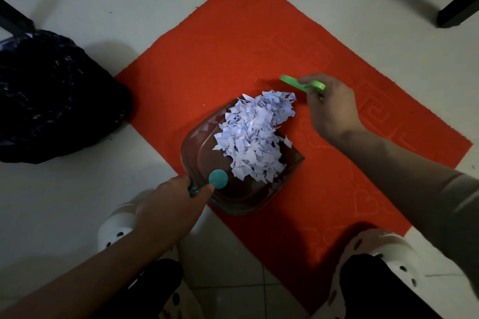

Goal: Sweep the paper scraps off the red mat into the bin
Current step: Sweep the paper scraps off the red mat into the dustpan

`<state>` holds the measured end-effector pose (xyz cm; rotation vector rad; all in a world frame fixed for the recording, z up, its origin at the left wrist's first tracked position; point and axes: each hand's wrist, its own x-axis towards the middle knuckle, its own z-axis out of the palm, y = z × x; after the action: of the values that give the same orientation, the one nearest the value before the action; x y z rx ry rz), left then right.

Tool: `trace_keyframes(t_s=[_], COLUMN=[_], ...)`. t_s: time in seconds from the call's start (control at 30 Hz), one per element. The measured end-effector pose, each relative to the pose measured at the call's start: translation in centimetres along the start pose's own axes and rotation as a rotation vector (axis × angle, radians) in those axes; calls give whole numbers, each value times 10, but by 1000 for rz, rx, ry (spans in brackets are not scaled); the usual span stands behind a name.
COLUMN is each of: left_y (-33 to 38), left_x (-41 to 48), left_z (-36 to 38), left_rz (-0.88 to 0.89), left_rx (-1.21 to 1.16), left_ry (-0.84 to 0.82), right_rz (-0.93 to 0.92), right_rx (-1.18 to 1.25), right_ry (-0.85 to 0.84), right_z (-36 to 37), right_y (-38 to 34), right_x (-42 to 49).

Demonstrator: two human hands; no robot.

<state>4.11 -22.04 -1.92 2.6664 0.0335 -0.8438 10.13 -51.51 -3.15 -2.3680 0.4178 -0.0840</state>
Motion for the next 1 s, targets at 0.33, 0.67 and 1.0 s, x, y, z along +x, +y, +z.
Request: trace_keyframes(t_s=[0.33, 0.67, 1.0], left_y=[-6, -4, -4], left_x=[0, 1, 0], left_z=[-2, -2, -3], left_rz=[-17, -3, 17], left_rx=[-6, -9, -2], left_ry=[2, 2, 18], right_rz=[4, -189, -100], right_rx=[170, 9, 110], right_ry=[-69, -315, -61], right_z=[-9, 17, -19], right_y=[-17, -30, -11], right_x=[-13, 7, -17])
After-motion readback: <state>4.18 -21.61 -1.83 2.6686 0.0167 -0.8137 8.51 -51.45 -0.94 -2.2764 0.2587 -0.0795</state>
